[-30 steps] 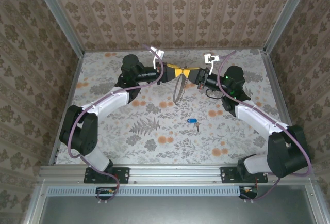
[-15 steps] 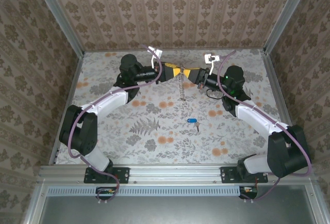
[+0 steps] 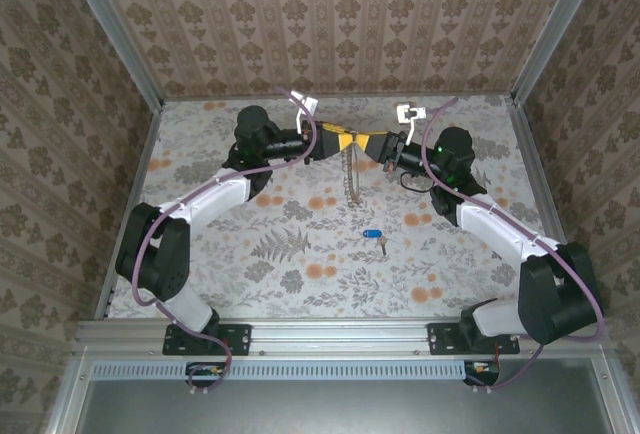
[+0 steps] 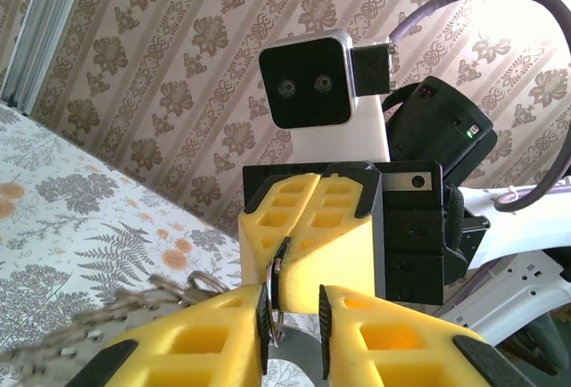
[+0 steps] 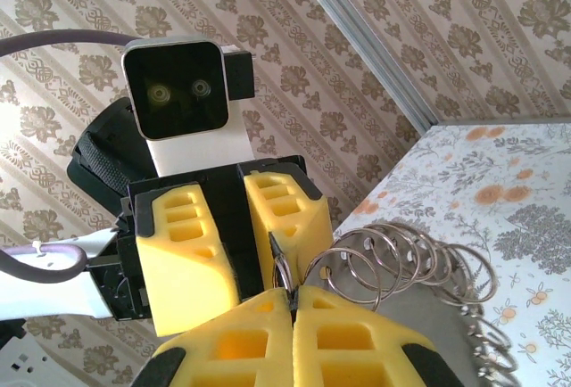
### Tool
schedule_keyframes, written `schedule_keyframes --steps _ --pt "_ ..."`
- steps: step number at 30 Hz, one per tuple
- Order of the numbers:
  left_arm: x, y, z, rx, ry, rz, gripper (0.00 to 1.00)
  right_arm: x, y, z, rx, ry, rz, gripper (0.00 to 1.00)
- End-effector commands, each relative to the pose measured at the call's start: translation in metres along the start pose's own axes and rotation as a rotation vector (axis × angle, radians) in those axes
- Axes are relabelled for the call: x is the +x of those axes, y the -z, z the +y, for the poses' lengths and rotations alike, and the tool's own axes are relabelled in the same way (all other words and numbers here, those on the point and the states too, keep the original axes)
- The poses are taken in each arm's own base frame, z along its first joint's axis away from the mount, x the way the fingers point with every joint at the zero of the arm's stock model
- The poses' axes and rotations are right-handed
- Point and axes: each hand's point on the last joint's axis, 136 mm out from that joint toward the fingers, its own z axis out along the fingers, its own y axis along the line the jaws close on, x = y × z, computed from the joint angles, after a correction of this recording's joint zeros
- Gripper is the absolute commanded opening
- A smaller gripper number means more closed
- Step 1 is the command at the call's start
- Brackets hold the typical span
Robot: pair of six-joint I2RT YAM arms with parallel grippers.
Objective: Put the keys on the keyring
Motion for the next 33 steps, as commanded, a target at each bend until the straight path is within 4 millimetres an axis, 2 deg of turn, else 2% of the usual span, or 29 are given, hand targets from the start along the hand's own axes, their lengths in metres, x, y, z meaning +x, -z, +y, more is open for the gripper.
schedule_keyframes --steps 1,6,17,22,26,28,30,33 --pt "-0.008 -0.006 -0.013 0.045 -0.046 0.0 0.2 -0.008 0.002 0.002 0.0 0.034 -0.029 0.0" --pt "-0.009 -0.007 -0.014 0.051 -0.049 0.002 0.13 -0.007 0.002 0.001 0.002 0.033 -0.028 0.0" --pt "-0.006 -0.011 -0.017 0.063 -0.055 0.012 0.11 -0.007 0.002 0.001 0.003 0.031 -0.027 0.0" --pt "-0.005 -0.011 -0.017 0.061 -0.06 0.014 0.0 -0.007 0.002 0.001 0.006 0.03 -0.027 0.0" --pt "-0.004 -0.009 -0.014 0.044 -0.067 0.014 0.0 -0.008 0.002 -0.002 0.023 0.019 -0.023 0.0" --pt "-0.002 -0.006 -0.01 0.016 -0.076 0.017 0.0 -0.009 0.005 -0.007 0.064 0.004 -0.022 0.21" --pt "0.001 0.001 -0.001 -0.041 -0.095 0.015 0.0 -0.011 0.014 -0.021 0.159 -0.03 -0.028 0.43" --pt "0.004 0.015 0.012 -0.148 -0.138 0.008 0.0 -0.007 0.036 -0.043 0.314 -0.091 -0.026 0.55"
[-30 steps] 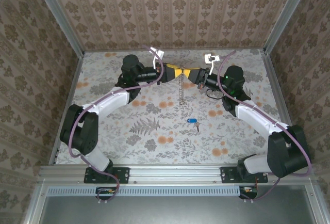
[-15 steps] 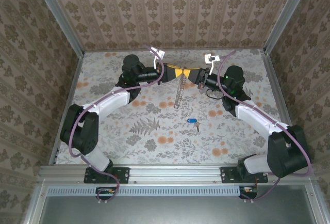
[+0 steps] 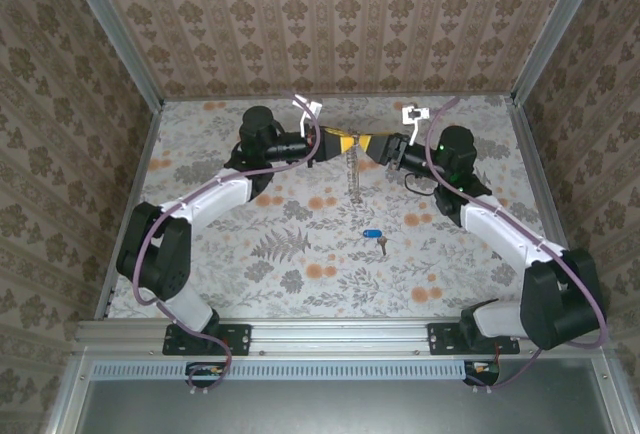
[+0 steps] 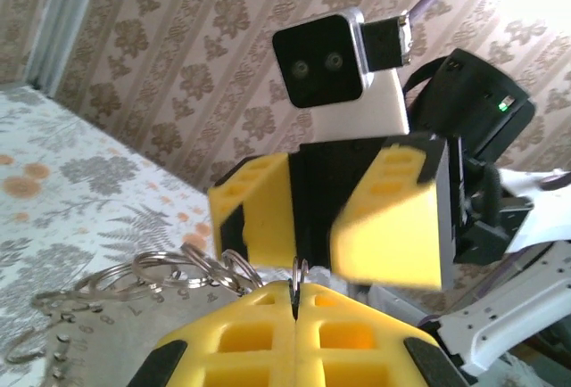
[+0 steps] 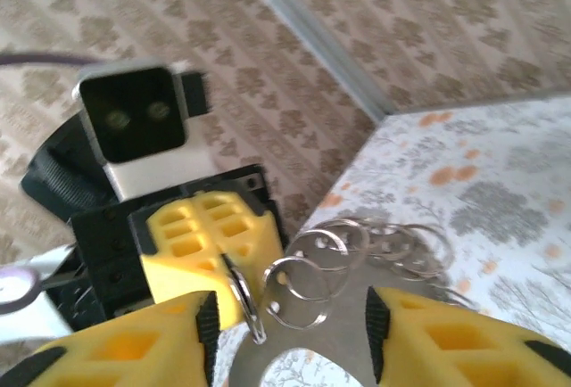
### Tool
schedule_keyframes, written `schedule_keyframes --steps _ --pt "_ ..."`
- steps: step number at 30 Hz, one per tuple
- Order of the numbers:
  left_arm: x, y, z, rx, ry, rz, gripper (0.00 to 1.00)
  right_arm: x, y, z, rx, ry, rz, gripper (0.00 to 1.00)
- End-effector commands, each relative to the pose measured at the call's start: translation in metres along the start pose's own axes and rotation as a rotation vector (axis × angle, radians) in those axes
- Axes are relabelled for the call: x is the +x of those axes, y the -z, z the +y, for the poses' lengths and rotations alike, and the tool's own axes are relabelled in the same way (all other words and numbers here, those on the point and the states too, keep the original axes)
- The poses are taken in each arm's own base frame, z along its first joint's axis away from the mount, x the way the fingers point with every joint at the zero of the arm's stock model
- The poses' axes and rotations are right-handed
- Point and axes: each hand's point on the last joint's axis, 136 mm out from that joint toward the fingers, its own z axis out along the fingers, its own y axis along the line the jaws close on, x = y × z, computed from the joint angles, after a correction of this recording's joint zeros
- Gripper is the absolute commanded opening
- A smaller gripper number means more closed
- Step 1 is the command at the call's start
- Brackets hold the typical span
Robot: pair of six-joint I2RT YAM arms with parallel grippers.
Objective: Put the keys on the keyring
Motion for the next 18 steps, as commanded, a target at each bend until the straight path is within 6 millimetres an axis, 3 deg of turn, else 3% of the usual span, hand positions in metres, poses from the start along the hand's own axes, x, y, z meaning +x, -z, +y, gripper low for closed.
schedule_keyframes --steps 1,4,10,18 --pt "-0.007 0.018 0.0 -0.107 -0.139 -0.026 0.0 -0.006 0.025 -0.025 0.193 -0.051 -0.025 0.58" --pt "-0.004 0.031 0.009 -0.228 -0.204 -0.042 0.0 0.012 0.044 -0.047 0.316 -0.111 0.018 0.6" --pt "0.005 0.047 0.013 -0.356 -0.264 -0.051 0.0 0.075 0.075 -0.085 0.524 -0.223 0.184 0.62" --pt "0.022 0.061 0.025 -0.486 -0.234 0.011 0.0 0.159 0.108 -0.116 0.702 -0.296 0.4 0.54"
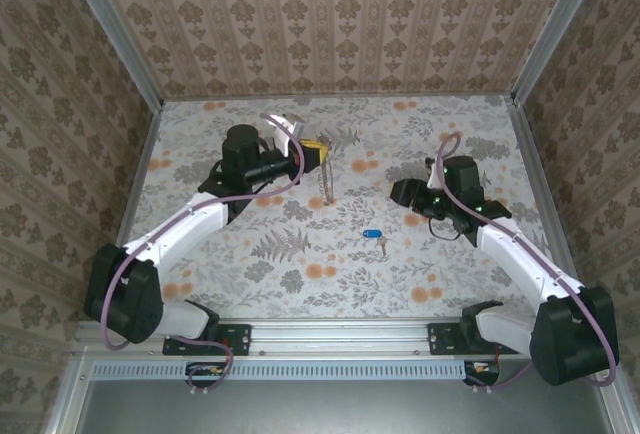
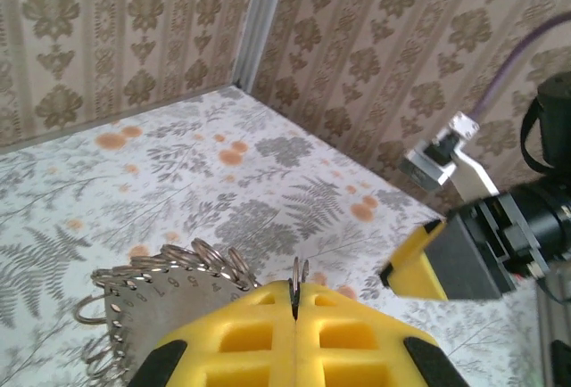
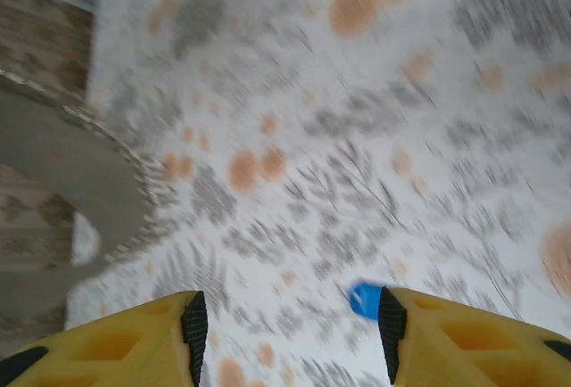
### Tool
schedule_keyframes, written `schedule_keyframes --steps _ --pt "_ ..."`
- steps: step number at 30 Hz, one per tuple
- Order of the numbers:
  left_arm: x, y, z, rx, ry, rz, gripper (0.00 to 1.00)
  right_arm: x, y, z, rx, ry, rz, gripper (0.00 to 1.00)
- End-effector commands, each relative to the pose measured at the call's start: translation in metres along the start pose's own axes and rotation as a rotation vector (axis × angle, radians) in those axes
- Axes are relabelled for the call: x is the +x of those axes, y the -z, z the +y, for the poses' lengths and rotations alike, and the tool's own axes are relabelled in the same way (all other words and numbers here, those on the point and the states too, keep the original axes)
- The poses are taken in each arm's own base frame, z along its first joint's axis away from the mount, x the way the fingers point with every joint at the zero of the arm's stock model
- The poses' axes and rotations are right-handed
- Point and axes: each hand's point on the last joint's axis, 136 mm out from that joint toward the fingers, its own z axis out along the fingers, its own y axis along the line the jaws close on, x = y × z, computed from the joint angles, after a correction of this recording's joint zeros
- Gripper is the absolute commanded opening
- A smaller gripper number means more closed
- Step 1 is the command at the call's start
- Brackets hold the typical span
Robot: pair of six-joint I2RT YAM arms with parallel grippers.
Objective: Put the keys on the keyring
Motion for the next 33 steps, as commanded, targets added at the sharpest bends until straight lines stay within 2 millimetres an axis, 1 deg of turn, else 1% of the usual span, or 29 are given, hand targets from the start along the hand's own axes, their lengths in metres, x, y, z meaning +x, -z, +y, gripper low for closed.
schedule_keyframes --steps 1,3,6,12,17,19,20,22,27,33 --pt "0.002 0.008 0.003 -0.063 -0.041 0.009 0.0 0.036 -0.004 -0.028 0.138 0.021 0.1 0.53" --pt "0.005 0.011 0.005 -0.079 -0.04 -0.003 0.0 0.049 -0.009 -0.038 0.202 0.039 0.137 0.5" --pt "0.01 0.015 0.007 -0.089 -0.035 -0.006 0.0 0.063 -0.015 -0.05 0.272 0.058 0.189 0.47" --pt "0.013 0.021 0.004 -0.07 -0.035 -0.012 0.0 0.074 -0.024 -0.059 0.412 0.176 0.261 0.44" --pt "0.009 0.029 0.003 -0.071 -0.035 -0.028 0.0 0.076 -0.032 -0.056 0.457 0.253 0.285 0.4" --pt "0.007 0.033 0.004 -0.075 -0.035 -0.036 0.0 0.074 -0.034 -0.051 0.461 0.285 0.284 0.4" --pt "0.006 0.035 0.004 -0.077 -0.036 -0.044 0.0 0.078 -0.038 -0.055 0.483 0.296 0.306 0.4" --pt "0.003 0.038 0.004 -0.079 -0.037 -0.055 0.0 0.077 -0.043 -0.051 0.49 0.326 0.316 0.4" --pt "-0.001 0.044 0.004 -0.082 -0.032 -0.074 0.0 0.078 -0.053 -0.045 0.526 0.396 0.354 0.39" --pt "-0.003 0.048 0.004 -0.084 -0.025 -0.093 0.0 0.082 -0.065 -0.044 0.573 0.46 0.396 0.36"
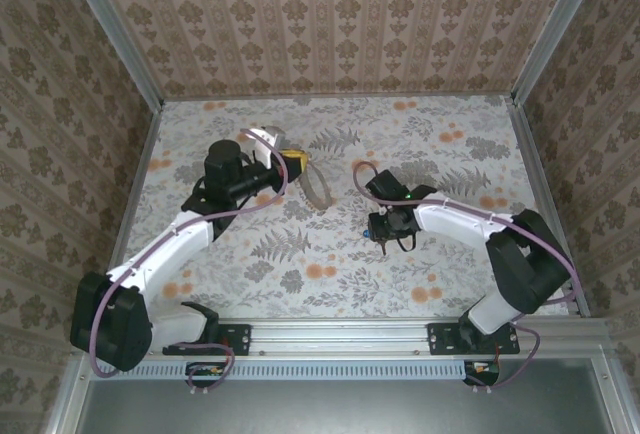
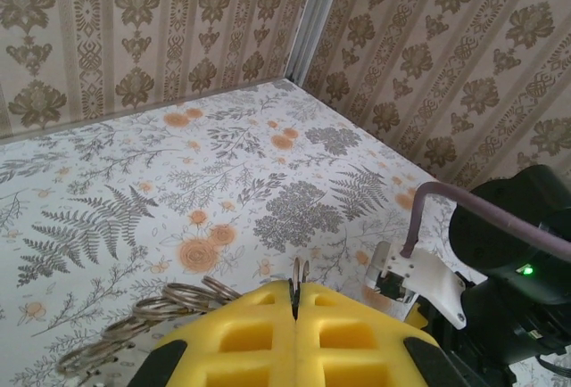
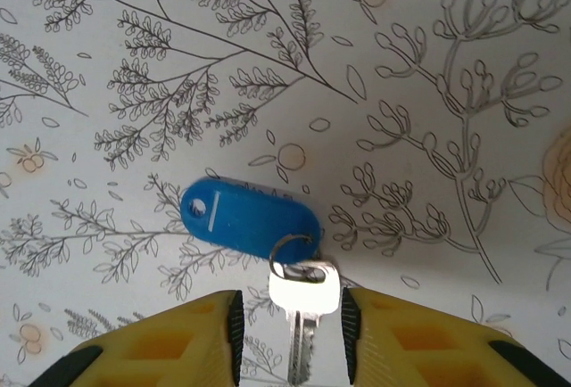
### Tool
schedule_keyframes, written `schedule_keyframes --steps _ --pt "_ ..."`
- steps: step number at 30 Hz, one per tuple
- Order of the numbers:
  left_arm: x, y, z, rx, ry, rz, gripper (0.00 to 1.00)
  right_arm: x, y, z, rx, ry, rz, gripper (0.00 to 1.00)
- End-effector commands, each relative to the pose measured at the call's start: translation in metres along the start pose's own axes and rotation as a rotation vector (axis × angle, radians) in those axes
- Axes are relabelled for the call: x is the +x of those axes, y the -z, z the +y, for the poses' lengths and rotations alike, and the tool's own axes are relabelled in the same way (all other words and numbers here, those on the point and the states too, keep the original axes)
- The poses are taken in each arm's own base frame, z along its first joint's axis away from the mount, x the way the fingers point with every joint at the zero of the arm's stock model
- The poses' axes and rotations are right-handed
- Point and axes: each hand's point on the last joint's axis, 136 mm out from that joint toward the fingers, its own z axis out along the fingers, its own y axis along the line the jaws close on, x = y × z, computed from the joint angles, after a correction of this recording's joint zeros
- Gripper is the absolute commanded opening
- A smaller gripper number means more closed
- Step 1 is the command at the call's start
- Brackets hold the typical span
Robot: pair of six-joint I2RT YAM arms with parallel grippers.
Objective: Put the keys on the keyring
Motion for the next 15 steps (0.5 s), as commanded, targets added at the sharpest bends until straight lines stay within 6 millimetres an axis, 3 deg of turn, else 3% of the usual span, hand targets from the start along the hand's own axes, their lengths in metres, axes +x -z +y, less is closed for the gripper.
schedule_keyframes --steps 1,3,4,15 --pt "-0.019 0.01 -0.011 0.033 -0.024 -0.073 0.0 0.006 -0.003 -0.007 0.081 0.06 0.04 0.36" --pt "-0.019 0.011 -0.012 0.034 -0.023 -0.079 0.0 0.008 -0.006 -0.007 0.104 0.073 0.048 0.36" --pt "-0.022 0.016 -0.002 0.007 -0.018 -0.089 0.0 0.009 -0.007 -0.007 0.111 0.08 0.052 0.36" --pt "-0.024 0.018 -0.001 0.012 -0.011 -0.101 0.0 0.009 -0.016 0.0 0.139 0.117 0.059 0.32"
